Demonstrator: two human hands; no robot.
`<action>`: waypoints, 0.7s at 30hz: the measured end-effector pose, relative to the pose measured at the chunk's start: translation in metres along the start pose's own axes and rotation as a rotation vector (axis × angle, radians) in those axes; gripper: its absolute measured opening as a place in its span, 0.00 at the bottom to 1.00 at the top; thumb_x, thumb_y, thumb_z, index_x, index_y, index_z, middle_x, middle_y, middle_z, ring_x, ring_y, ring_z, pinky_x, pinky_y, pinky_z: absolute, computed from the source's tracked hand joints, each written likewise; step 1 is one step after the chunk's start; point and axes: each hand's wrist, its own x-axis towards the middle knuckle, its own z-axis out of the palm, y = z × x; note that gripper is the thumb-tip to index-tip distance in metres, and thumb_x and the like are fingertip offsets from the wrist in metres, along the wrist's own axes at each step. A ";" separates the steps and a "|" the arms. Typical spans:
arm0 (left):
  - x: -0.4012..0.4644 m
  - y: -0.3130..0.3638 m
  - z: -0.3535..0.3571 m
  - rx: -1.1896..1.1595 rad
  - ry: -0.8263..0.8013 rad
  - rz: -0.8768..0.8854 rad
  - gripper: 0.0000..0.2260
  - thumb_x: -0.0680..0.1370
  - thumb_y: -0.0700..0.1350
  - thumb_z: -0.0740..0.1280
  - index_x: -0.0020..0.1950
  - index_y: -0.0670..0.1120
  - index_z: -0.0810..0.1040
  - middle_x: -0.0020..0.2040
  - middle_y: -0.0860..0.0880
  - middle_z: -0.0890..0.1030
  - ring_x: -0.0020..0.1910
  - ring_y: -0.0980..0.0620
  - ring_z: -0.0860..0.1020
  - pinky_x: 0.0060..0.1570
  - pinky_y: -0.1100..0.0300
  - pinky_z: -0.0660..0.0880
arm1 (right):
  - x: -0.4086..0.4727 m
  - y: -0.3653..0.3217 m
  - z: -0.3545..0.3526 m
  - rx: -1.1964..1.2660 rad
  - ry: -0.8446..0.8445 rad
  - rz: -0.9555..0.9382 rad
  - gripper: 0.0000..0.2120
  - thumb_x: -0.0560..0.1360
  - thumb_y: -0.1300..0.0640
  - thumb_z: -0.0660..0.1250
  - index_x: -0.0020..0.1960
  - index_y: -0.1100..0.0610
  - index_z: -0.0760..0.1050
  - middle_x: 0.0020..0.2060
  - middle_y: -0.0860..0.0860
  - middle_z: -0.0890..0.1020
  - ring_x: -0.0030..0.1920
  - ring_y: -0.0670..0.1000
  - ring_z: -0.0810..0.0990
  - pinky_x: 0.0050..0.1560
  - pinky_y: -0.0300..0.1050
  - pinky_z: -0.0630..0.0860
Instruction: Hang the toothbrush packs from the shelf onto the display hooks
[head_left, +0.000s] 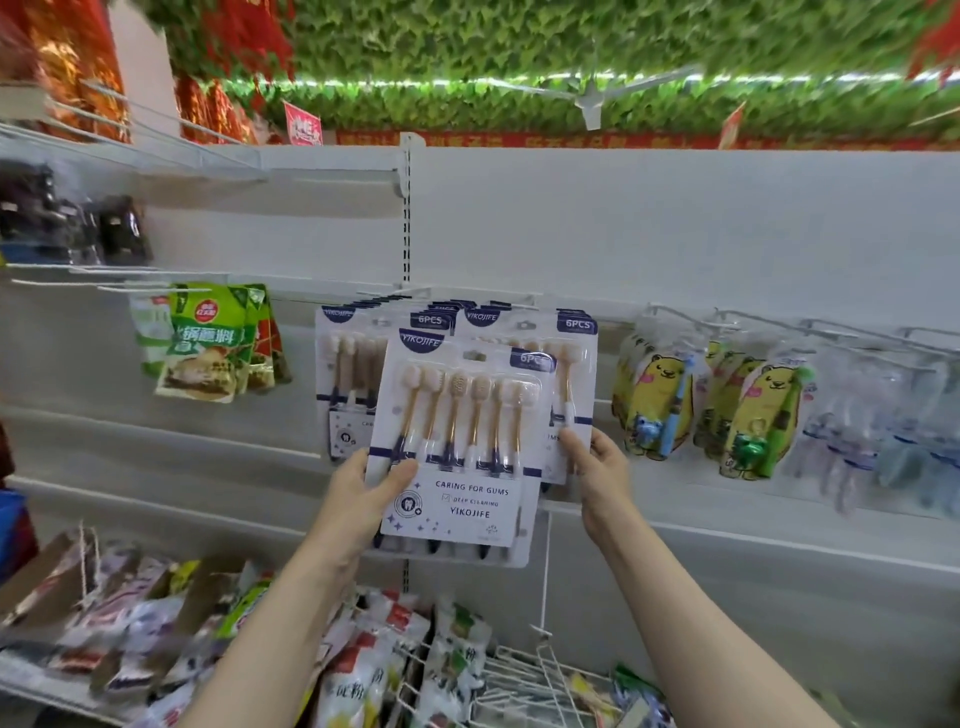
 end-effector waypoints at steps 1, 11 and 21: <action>0.003 -0.001 0.002 -0.007 -0.004 0.007 0.09 0.78 0.42 0.70 0.57 0.44 0.79 0.50 0.47 0.86 0.50 0.48 0.85 0.49 0.53 0.79 | 0.004 0.002 -0.001 0.002 -0.001 -0.002 0.07 0.78 0.61 0.70 0.56 0.61 0.79 0.42 0.49 0.86 0.39 0.43 0.84 0.36 0.34 0.78; 0.025 -0.023 0.020 -0.038 -0.042 0.003 0.11 0.78 0.42 0.70 0.59 0.44 0.78 0.52 0.47 0.86 0.53 0.48 0.84 0.57 0.48 0.78 | 0.019 0.000 -0.011 -0.307 0.192 -0.151 0.15 0.78 0.52 0.70 0.63 0.54 0.73 0.55 0.48 0.80 0.55 0.47 0.78 0.47 0.33 0.72; 0.056 -0.018 0.052 -0.061 -0.101 0.042 0.12 0.78 0.44 0.70 0.60 0.44 0.79 0.54 0.48 0.86 0.55 0.50 0.83 0.59 0.49 0.77 | 0.032 -0.079 0.007 -0.296 0.047 -0.347 0.17 0.77 0.47 0.71 0.62 0.54 0.78 0.52 0.49 0.83 0.54 0.46 0.81 0.48 0.34 0.76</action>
